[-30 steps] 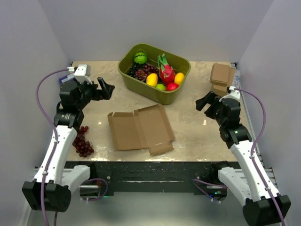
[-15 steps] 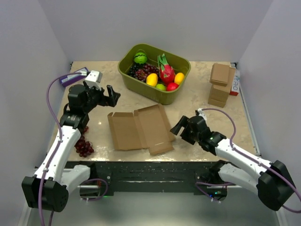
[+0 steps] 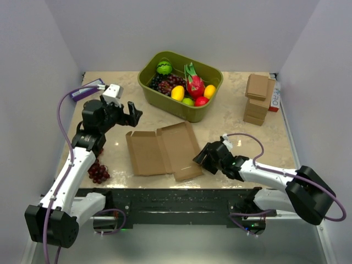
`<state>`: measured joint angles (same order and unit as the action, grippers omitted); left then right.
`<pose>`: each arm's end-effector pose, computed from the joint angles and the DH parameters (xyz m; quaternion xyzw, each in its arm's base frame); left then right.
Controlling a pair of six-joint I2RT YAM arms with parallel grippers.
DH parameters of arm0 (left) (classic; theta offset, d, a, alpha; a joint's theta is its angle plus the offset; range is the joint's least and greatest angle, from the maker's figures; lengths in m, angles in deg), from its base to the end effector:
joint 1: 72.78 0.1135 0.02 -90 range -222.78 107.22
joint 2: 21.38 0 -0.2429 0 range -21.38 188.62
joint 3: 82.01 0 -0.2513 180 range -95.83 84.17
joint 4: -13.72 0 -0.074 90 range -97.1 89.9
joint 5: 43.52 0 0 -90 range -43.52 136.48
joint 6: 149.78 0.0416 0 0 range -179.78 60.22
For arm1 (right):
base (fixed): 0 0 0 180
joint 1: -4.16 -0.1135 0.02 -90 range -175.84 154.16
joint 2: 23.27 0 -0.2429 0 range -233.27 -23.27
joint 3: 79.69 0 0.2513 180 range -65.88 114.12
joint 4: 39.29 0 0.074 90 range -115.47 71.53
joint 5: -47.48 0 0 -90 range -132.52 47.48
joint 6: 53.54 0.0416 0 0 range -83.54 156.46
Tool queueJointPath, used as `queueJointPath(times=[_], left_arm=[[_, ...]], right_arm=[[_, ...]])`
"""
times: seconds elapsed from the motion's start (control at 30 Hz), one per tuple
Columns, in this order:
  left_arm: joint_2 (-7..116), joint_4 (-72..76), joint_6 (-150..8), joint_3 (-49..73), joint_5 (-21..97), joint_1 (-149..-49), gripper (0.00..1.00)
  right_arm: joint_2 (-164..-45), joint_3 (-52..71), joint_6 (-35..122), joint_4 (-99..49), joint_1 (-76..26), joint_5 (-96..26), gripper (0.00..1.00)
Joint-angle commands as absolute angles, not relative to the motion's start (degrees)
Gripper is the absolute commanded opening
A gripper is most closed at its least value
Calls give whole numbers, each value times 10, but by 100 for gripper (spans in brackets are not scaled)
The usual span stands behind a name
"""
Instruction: Fold the paper box
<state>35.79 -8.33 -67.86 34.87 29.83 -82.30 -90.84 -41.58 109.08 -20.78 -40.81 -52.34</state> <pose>0.2423 -0.0527 0.3121 0.0970 0.7896 -0.2053 0.5701 0.1629 0.1527 0.1290 0.2520 0.8958 0.2642 0.2535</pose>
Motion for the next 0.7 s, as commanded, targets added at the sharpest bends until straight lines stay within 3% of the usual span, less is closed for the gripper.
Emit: queueJointPath(times=[0.0,0.67], left_arm=[[357,-67,-665,351,300,-829,98],[395,-71,-639,347,262,-875,93]], right_arm=[[-931,-418,1112,-240,-419,-554,61],[-900,-437,1108,-207,-429,-632,29]])
